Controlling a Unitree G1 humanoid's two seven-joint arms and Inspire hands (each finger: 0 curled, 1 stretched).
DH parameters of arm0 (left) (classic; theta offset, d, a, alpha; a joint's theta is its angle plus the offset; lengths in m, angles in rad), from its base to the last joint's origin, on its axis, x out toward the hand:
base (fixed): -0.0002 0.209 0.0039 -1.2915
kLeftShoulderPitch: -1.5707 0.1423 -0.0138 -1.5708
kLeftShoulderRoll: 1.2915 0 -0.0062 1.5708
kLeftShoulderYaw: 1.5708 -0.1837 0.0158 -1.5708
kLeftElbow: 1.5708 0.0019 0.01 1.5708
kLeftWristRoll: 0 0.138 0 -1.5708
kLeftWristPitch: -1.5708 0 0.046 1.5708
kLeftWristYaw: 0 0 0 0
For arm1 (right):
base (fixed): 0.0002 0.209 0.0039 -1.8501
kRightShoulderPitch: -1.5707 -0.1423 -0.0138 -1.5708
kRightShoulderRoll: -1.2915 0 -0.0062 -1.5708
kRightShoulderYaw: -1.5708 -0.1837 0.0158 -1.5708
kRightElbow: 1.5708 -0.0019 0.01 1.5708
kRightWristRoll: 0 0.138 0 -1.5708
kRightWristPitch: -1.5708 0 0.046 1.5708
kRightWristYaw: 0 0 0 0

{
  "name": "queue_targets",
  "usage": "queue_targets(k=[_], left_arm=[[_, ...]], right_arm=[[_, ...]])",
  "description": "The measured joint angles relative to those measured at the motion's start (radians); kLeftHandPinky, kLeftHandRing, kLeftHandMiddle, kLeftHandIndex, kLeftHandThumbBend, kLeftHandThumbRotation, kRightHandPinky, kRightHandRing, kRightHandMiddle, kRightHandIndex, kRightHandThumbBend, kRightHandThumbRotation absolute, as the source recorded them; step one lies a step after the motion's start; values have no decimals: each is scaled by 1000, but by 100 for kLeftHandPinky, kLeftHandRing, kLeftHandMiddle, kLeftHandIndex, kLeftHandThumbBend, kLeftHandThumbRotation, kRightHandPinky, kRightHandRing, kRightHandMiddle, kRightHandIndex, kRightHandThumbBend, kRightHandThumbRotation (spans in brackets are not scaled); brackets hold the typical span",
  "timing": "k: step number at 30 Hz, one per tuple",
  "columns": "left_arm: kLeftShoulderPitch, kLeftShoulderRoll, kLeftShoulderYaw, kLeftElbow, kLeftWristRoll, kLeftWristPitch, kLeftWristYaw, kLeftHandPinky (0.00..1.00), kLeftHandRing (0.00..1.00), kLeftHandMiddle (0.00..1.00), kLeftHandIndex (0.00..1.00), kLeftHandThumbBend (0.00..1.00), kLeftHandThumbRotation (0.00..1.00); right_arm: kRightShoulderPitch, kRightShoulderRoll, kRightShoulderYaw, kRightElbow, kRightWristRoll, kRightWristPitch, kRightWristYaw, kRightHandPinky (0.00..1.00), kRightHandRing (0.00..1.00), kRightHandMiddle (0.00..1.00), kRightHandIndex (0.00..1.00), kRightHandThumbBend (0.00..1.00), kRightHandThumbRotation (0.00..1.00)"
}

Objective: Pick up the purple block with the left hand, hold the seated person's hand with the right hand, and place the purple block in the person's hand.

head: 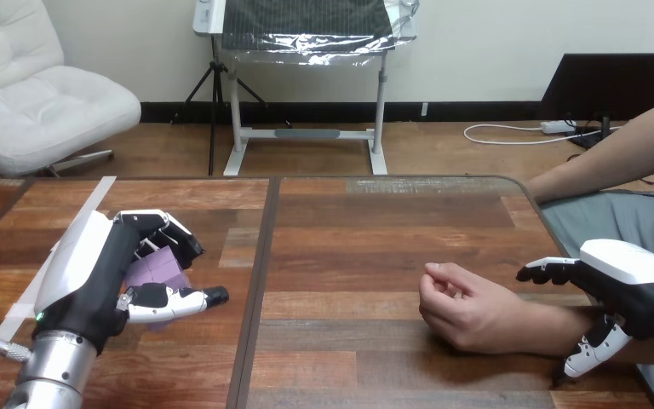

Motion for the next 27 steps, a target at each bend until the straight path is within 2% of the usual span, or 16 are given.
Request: queue_targets(k=[11, 21, 27], left_arm=[[0, 0, 0, -1, -2, 0, 0, 32, 35, 41, 43, 71, 0], [0, 0, 1, -3, -9, 0, 0, 31, 35, 41, 43, 71, 0], [0, 0, 1, -3, -13, 0, 0, 31, 35, 41, 43, 71, 0]], right_arm=[[-23, -3, 28, 5, -21, 34, 11, 70, 82, 82, 83, 100, 10], [-41, -3, 48, 25, -28, 38, 11, 74, 82, 81, 81, 100, 11], [-51, -3, 61, 34, -28, 44, 22, 72, 84, 82, 80, 100, 12]])
